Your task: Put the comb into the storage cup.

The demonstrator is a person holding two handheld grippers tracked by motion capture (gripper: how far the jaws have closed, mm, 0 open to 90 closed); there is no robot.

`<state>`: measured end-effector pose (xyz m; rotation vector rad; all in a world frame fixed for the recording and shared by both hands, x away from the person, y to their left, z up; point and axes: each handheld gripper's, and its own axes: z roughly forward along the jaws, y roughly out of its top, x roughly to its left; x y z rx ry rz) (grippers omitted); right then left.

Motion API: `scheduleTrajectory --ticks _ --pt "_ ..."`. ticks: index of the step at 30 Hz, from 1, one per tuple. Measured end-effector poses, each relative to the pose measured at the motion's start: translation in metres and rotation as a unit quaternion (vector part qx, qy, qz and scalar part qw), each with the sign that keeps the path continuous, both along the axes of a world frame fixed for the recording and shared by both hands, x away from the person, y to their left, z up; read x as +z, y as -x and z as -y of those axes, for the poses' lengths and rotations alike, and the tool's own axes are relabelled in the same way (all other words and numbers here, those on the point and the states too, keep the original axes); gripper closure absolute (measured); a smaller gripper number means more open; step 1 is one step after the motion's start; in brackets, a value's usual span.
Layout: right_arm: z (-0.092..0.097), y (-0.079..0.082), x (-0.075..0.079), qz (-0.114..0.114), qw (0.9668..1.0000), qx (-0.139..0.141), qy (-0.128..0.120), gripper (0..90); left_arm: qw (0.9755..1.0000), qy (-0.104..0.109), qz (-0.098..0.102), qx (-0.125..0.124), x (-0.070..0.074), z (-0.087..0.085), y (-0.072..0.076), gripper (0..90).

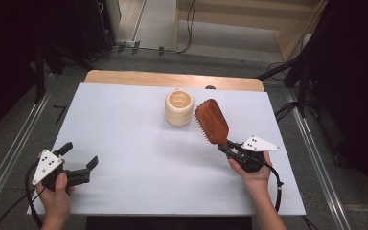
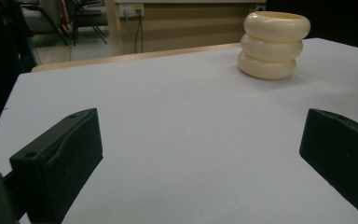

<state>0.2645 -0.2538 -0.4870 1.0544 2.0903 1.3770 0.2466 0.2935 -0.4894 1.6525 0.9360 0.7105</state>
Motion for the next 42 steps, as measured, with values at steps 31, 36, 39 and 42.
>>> scheduleTrajectory --ticks 31,36,39,42 --pt "-0.010 0.013 0.013 0.035 0.9989 0.021 -0.022 70.4 0.9938 -0.024 0.018 -0.107 0.044 0.081 -0.002 0.0" --pt "-0.011 0.015 0.014 0.040 0.9986 0.024 -0.024 70.4 0.9919 -0.014 0.020 -0.125 0.048 0.098 -0.005 0.0" --pt "-0.013 0.015 0.014 0.041 0.9986 0.023 -0.026 70.4 0.9906 -0.013 0.021 -0.134 0.051 0.107 -0.006 0.0" --pt "-0.014 0.016 0.014 0.042 0.9985 0.024 -0.026 70.4 0.9892 -0.011 0.019 -0.145 0.053 0.114 -0.008 0.0"
